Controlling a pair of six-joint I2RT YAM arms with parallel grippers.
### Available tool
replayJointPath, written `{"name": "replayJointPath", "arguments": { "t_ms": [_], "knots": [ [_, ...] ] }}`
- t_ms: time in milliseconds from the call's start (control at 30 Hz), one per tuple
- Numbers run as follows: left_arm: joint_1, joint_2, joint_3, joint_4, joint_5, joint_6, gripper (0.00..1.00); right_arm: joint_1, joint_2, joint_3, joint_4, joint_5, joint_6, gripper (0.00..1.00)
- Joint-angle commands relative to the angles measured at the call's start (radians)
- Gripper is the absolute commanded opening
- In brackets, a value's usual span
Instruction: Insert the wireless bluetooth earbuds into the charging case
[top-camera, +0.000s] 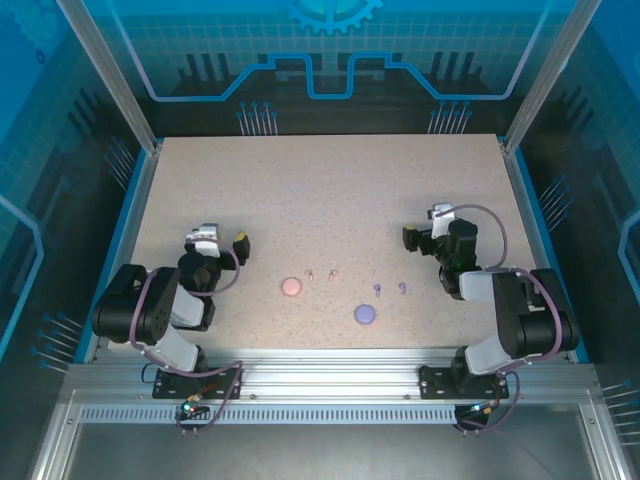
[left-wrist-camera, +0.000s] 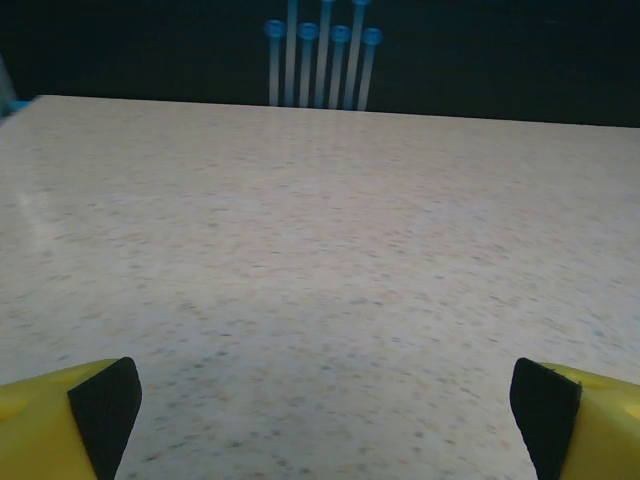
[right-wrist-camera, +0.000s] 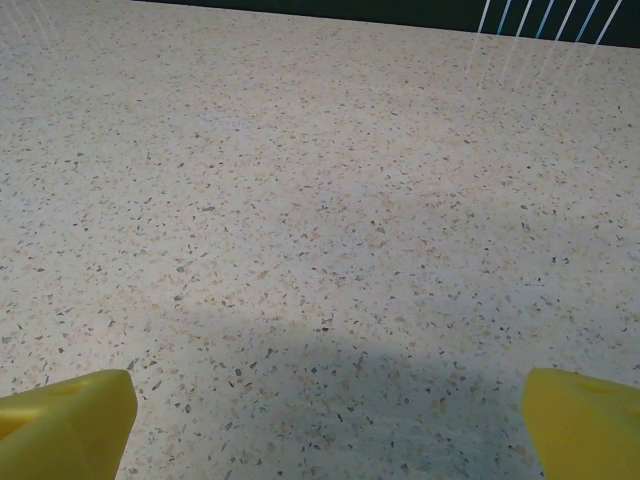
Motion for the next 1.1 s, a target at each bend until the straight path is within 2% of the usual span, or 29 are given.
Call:
{"name": "replayJointPath", "arguments": {
  "t_ms": [0, 200, 400, 533, 633, 800, 967, 1067],
  "knots": [
    [0.026, -0.002, 0.006, 0.038, -0.1, -0.067, 0.99, -0.014, 0.004, 0.017, 0.007, -0.013, -0.009, 1.0],
    [0.059, 0.001, 0.009, 0.036, -0.072, -0.099, 0.99, -0.015, 0.004, 0.017, 0.007, -0.013, -0.008, 1.0],
    [0.063, -0.022, 0.038, -0.042, -0.043, -0.096, 0.99, -0.015, 0.004, 0.017, 0.007, -0.015, -0.009, 1.0],
    [0.063, -0.012, 0.037, -0.019, 0.082, -0.046, 0.99, -0.015, 0.004, 0.02, 0.006, -0.014, -0.008, 1.0],
    [0.059, -0.002, 0.016, 0.032, 0.048, -0.049, 0.99, -0.015, 0.002, 0.019, 0.011, -0.011, -0.006, 1.0],
    [0.048, -0.064, -0.006, 0.015, -0.012, -0.054, 0.99, -0.023, -0.06, 0.096, -0.176, 0.012, 0.012, 1.0],
    [0.045, -0.255, 0.022, -0.217, -0.045, -0.061, 0.99, -0.022, -0.164, 0.105, -0.267, 0.074, 0.038, 1.0],
    [0.043, -0.372, 0.06, -0.38, -0.056, -0.064, 0.99, -0.025, -0.229, 0.168, -0.42, 0.207, 0.198, 1.0]
  ]
}}
